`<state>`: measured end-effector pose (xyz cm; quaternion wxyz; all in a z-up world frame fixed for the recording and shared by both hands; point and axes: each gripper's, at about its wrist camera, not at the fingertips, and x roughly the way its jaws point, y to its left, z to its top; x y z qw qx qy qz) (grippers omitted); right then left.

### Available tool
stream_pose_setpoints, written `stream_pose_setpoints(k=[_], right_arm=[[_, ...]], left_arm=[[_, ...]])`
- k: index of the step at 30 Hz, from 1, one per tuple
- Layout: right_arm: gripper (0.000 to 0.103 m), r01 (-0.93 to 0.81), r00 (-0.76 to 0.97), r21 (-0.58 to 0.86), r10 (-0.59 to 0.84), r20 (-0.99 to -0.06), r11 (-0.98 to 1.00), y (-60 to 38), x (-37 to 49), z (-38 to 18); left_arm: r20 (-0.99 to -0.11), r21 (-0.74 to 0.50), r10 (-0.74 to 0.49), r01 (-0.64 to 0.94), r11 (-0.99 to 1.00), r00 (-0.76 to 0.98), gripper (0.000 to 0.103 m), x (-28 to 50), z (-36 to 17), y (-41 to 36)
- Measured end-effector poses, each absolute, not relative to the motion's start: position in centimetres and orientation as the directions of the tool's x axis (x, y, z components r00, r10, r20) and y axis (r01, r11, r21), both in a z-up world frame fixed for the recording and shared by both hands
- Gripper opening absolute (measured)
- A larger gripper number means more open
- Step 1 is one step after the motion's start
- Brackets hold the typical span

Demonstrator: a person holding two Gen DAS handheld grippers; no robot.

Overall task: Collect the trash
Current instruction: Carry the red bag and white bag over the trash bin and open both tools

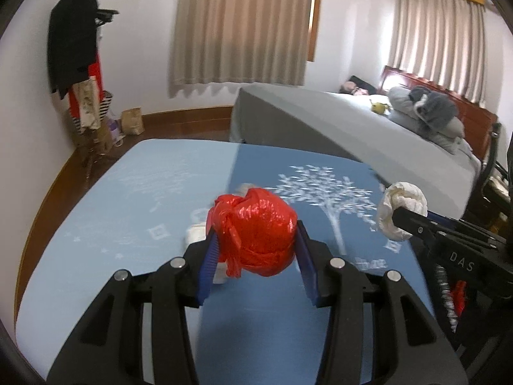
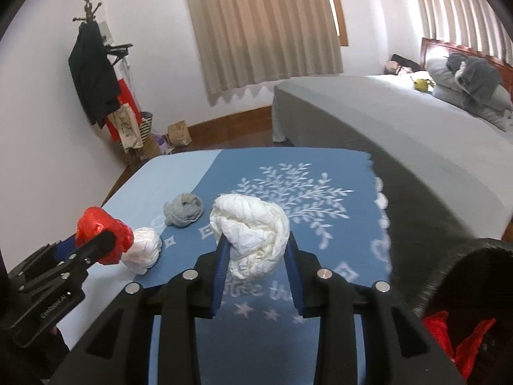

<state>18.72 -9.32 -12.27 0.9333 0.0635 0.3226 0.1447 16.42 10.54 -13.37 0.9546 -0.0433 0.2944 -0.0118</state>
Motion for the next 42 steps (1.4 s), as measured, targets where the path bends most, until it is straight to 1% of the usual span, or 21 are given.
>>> stream_pose_setpoints(k=[11,22,34,42], right_arm=[[0.033,-0.122,0.801,0.197,0.213,-0.559,0.973,-16.7,14.2,-10.1],[0.033,0.039,0.826,0.188,0.075,-0.558,0.981,-24.6,10.2,-9.9],[0.033,0.19,0.813,0.174,-0.055,-0.579,0.966,-31.1,6.4,-10.7],[0.034,0.256,0.803,0.158,-0.118,-0.585,0.954,-34.7,4.8,-11.0]], left_arm=[[-0.54,-0.107,-0.177,0.141,0.984,0.823,0.044,15.2,-12.3,3.3],[-0.519,-0.11,-0.315,0.303,0.946,0.795,0.044,13.8,-11.8,-4.9],[-0.527,-0.127,-0.459,0.467,0.875,0.715,0.044,13.1,-12.6,-13.3],[-0.548,-0.143,-0.523,0.543,0.828,0.653,0.044,13.0,-13.9,-18.0]])
